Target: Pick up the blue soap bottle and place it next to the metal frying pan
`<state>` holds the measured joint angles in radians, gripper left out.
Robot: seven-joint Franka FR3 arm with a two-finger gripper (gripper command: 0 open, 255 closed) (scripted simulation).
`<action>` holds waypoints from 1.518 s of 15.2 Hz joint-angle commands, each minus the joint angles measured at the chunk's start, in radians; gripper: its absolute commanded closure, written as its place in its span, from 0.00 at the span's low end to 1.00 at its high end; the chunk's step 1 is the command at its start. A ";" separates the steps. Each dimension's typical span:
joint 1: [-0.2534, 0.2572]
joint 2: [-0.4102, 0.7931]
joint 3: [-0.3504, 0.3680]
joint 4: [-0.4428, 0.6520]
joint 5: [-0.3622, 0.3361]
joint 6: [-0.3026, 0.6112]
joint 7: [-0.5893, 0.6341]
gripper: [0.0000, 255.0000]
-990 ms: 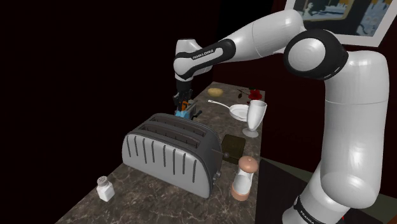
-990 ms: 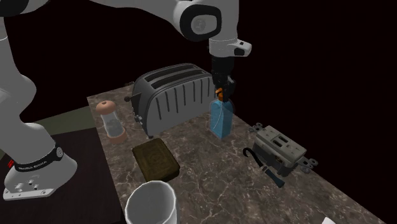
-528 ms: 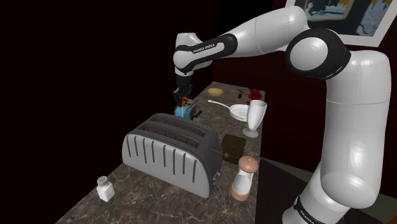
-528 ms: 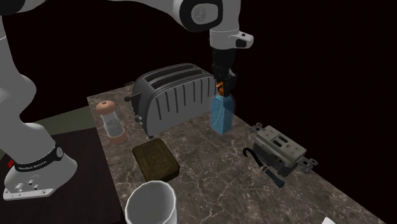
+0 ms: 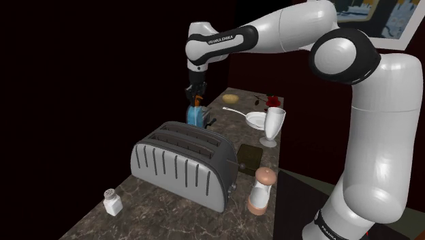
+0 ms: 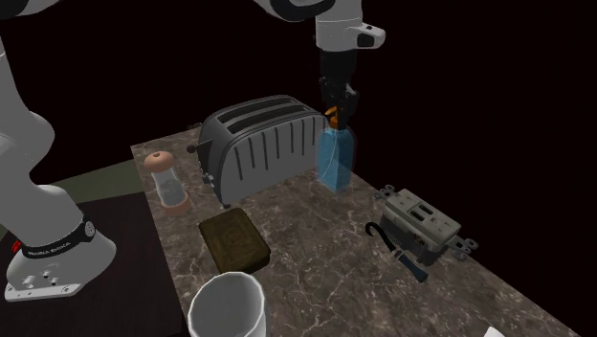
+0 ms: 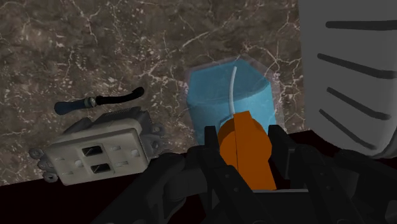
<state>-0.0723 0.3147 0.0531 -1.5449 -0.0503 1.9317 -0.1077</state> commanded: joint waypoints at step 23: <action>-0.188 0.137 -0.076 0.352 0.049 -0.209 -0.273 1.00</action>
<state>-0.2450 0.4332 -0.0178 -1.2226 -0.0057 1.7332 -0.3597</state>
